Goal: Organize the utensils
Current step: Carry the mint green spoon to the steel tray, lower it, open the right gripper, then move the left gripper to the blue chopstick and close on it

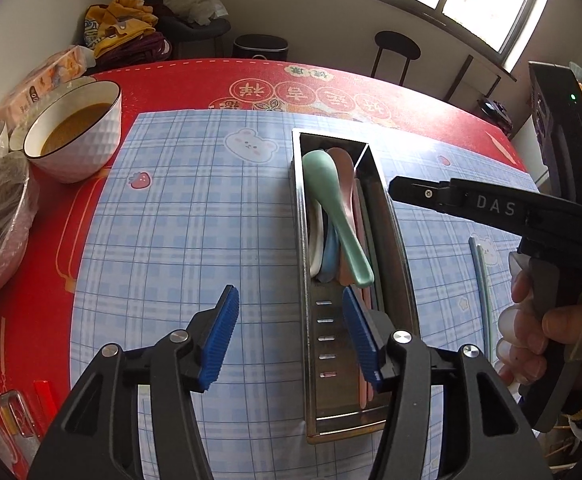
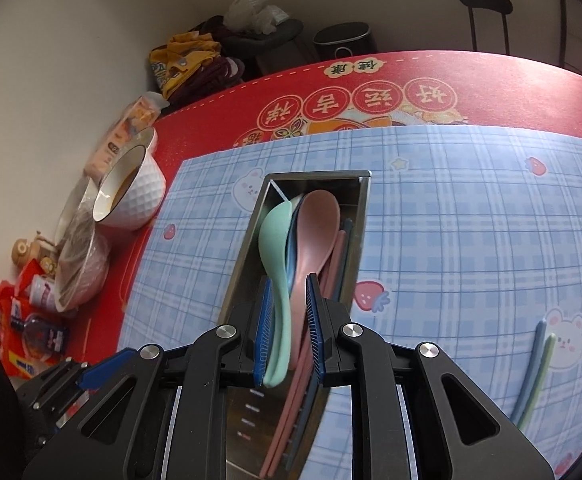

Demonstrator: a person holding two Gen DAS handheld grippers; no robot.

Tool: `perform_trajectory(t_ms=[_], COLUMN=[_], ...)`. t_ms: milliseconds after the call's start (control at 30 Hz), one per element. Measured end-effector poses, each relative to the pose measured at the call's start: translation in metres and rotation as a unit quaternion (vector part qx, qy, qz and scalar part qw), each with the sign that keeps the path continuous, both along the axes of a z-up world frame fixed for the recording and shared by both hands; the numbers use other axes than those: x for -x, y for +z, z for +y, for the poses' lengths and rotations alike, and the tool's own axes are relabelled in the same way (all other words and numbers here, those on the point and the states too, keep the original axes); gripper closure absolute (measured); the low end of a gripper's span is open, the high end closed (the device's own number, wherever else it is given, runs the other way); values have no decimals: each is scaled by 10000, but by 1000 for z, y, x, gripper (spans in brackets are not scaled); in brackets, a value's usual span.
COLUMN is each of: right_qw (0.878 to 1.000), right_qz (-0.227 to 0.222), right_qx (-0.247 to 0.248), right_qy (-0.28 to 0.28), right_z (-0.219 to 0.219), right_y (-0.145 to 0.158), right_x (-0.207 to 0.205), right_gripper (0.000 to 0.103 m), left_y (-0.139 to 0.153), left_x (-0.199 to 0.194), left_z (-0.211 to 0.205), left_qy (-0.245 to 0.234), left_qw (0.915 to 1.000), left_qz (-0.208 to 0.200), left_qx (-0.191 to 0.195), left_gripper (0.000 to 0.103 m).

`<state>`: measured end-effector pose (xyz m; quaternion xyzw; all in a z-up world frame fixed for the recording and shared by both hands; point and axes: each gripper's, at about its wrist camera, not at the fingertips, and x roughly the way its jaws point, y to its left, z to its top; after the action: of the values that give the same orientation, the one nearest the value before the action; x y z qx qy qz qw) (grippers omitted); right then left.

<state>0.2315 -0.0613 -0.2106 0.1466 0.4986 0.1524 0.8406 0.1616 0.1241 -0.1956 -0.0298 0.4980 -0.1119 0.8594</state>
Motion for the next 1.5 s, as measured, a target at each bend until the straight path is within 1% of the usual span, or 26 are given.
perform_trajectory(t_ms=[133, 267, 400, 500, 567, 700, 833, 900, 967, 1067, 1267, 1433, 1500], right_qw=[9997, 9986, 9964, 9945, 9939, 9930, 9923, 9916, 9910, 9895, 9885, 9888, 9889], right_qz=[-11, -6, 8, 59, 114, 97, 24, 8, 25, 66, 117, 119, 112], right_qx=[41, 66, 187, 285, 282, 443, 622, 659, 635, 600, 500, 470, 464], right_qy=[-226, -516, -826, -1008, -1064, -1090, -1075, -1114, -1180, -1310, -1424, -1413, -1410], right_z=[-31, -69, -110, -138, -154, -178, -198, -208, -220, -238, -259, -266, -267], right_y=[-1, -6, -12, -18, -23, -27, -29, -30, -32, -36, -40, -40, -40], right_x=[18, 40, 63, 80, 89, 109, 126, 133, 139, 147, 157, 159, 160], right_gripper=[85, 85, 85, 85, 85, 85, 85, 85, 85, 85, 85, 85, 85], left_y=[4, 10, 15, 13, 9, -6, -28, -40, -50, -62, -75, -76, -78], left_x=[3, 9, 16, 20, 24, 33, 39, 41, 42, 42, 42, 38, 36], left_z=[-13, -35, -66, -95, -117, -158, -192, -204, -213, -220, -229, -233, -241], left_qy=[-91, -289, -534, -770, -952, -1284, -1488, -1528, -1520, -1457, -1346, -1250, -1247], left_qw=[9999, 9995, 9984, 9969, 9954, 9916, 9880, 9869, 9865, 9866, 9873, 9892, 9895], left_qz=[-31, -86, -132, -98, -47, 108, 388, 500, 614, 733, 832, 744, 701], left_qx=[30, 70, 104, 118, 118, 127, 170, 99, 56, -19, -122, -149, -184], left_gripper=[50, 50, 50, 50, 51, 52, 58, 61, 68, 76, 82, 84, 84])
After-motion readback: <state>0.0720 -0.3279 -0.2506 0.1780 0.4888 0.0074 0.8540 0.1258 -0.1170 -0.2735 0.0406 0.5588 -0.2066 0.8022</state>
